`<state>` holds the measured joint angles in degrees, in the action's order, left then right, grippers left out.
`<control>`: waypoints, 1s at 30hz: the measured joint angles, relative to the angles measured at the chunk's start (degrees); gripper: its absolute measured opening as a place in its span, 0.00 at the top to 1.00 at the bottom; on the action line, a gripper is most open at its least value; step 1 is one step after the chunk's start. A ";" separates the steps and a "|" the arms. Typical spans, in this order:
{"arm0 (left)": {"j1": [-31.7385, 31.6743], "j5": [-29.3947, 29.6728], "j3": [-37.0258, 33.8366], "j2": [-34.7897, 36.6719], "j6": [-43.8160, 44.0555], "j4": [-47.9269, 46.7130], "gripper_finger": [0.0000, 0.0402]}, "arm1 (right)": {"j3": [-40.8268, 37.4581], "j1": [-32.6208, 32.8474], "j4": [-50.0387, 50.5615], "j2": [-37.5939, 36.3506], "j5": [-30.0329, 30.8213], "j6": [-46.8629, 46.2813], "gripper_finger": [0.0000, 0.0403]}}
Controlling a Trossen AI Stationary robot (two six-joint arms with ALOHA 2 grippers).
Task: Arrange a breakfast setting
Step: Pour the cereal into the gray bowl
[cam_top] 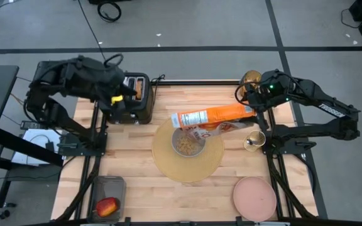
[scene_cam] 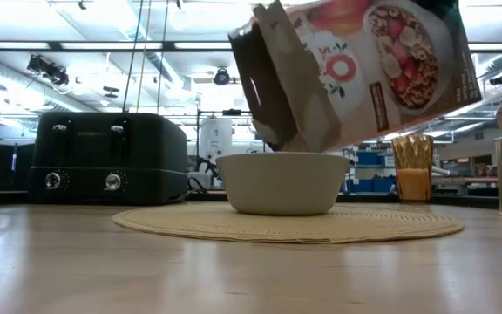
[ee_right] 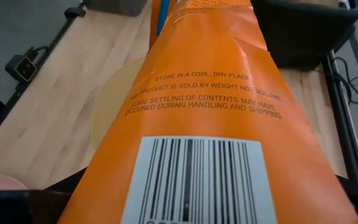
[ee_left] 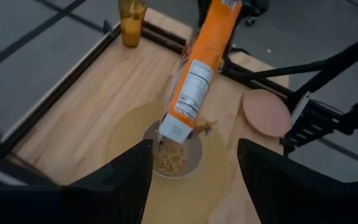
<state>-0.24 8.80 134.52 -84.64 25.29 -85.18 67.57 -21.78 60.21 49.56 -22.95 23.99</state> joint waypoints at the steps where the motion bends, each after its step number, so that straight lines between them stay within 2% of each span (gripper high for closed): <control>1: 0.92 1.38 0.00 -0.02 1.21 -0.78 0.42 | 0.00 0.02 0.32 -0.04 0.51 -0.04 0.27; 11: 9.91 13.60 0.00 -0.58 7.72 -1.91 0.49 | 0.00 2.04 0.04 -0.09 0.20 -0.83 0.27; 14: 13.19 19.72 -0.51 -0.47 10.07 -3.27 0.49 | -0.02 2.68 -0.65 -0.45 0.24 -1.94 0.27; 16: 15.53 25.01 -3.61 0.44 11.50 -2.73 0.49 | -0.02 3.07 -0.86 -0.85 0.91 -2.68 0.27; 19: 19.36 29.89 -12.52 3.45 18.00 -2.00 0.49 | -0.02 3.08 -0.58 -1.95 1.83 -3.48 0.27; 21: 21.83 31.00 -20.65 6.78 22.16 1.00 0.49 | -0.02 3.06 -0.64 -2.68 2.21 -3.97 0.27; 25: 25.29 30.99 -37.37 12.59 24.66 15.77 0.49 | -0.02 3.08 -0.39 -3.24 2.40 -4.82 0.27; 30: 26.28 31.01 -51.67 15.24 23.73 29.23 0.49 | -0.07 4.29 0.98 -2.97 2.82 -5.13 0.27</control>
<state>26.04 39.81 82.85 -69.41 49.02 -55.95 67.51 -17.48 61.19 46.59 -20.13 18.85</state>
